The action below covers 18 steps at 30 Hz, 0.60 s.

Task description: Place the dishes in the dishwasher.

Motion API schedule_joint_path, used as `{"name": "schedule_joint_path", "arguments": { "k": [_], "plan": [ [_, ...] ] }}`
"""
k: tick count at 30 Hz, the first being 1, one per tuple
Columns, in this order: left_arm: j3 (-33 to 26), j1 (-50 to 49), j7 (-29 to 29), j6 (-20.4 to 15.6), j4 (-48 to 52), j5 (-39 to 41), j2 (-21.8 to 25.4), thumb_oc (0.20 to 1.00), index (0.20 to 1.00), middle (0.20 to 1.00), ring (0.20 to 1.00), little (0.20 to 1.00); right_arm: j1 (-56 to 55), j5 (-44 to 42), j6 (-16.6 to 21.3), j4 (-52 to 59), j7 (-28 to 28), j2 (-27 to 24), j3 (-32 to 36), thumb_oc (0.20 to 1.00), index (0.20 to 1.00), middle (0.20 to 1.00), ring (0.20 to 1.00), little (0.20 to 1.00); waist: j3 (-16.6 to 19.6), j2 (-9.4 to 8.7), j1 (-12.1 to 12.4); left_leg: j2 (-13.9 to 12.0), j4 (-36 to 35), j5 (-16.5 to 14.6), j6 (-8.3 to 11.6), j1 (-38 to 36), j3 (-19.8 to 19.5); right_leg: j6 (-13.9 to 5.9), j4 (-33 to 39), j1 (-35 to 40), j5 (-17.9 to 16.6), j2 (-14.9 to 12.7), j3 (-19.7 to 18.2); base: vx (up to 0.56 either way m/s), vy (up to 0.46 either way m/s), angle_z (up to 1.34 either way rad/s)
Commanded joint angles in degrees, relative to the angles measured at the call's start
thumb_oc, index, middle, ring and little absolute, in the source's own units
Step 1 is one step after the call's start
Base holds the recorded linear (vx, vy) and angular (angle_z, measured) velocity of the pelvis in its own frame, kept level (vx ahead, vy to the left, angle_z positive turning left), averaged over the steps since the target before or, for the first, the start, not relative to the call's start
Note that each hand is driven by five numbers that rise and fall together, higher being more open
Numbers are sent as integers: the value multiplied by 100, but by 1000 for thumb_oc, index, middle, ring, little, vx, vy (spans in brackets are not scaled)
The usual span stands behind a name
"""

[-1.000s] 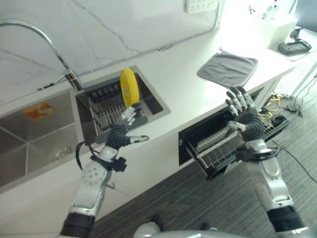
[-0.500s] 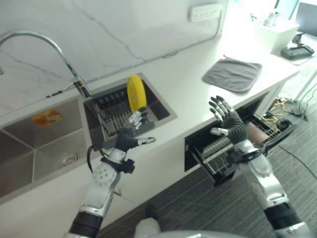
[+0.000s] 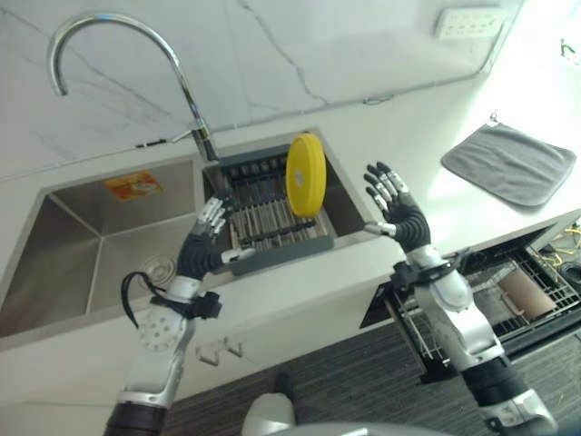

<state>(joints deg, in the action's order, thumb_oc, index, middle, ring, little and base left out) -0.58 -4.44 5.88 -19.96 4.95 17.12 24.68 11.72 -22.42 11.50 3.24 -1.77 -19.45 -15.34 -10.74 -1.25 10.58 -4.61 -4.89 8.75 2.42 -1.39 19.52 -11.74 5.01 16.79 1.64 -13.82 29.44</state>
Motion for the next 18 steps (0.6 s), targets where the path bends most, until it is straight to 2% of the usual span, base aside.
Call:
{"name": "schedule_joint_path", "arguments": {
  "k": [1, 7, 12, 16, 18],
  "plan": [
    [-163, 264, 1, -399, 406, 68, 98, 1000, 1000, 1000, 1000, 1000, 355, 138, 144, 275, 142, 30, 90, 1000, 1000, 1000, 1000, 1000, 132, 193, 133, -230, -11, -501, 234, -21, -333, 434, -271, -7, 269, 383, 207, 7, 1, 5],
    [-125, 266, 22, -350, 443, -3, 123, 1000, 1000, 1000, 1000, 1000, 514, 137, 235, 209, 450, 71, 174, 1000, 1000, 1000, 1000, 1000, 148, 186, 201, -211, -11, -551, 215, -48, -375, 441, -281, -17, 267, 383, 244, 5, 1, 3],
    [-155, 231, 128, -352, 426, 76, 180, 1000, 1000, 1000, 1000, 1000, 668, -62, -45, 117, 364, 79, 215, 1000, 1000, 1000, 1000, 1000, 155, 199, 285, -157, -6, -616, 182, -116, -443, 454, -329, -43, 282, 367, 269, 22, 10, 7],
    [-97, 273, 280, -334, 421, 108, 218, 1000, 1000, 1000, 1000, 1000, 800, -1127, -392, -227, 88, 260, 189, 1000, 1000, 1000, 1000, 1000, 156, 189, 354, -151, -1, -631, 181, -156, -475, 467, -340, -25, 288, 371, 330, 53, 1, 7],
    [-44, 314, 388, -347, 380, 150, 262, 1000, 1000, 1000, 1000, 1000, 981, -1031, -362, -477, 153, 332, 237, 1000, 1000, 1000, 1000, 1000, 151, 181, 399, -143, -1, -646, 174, -194, -535, 479, -352, -31, 286, 380, 337, 109, 0, 11]
  ]
}}
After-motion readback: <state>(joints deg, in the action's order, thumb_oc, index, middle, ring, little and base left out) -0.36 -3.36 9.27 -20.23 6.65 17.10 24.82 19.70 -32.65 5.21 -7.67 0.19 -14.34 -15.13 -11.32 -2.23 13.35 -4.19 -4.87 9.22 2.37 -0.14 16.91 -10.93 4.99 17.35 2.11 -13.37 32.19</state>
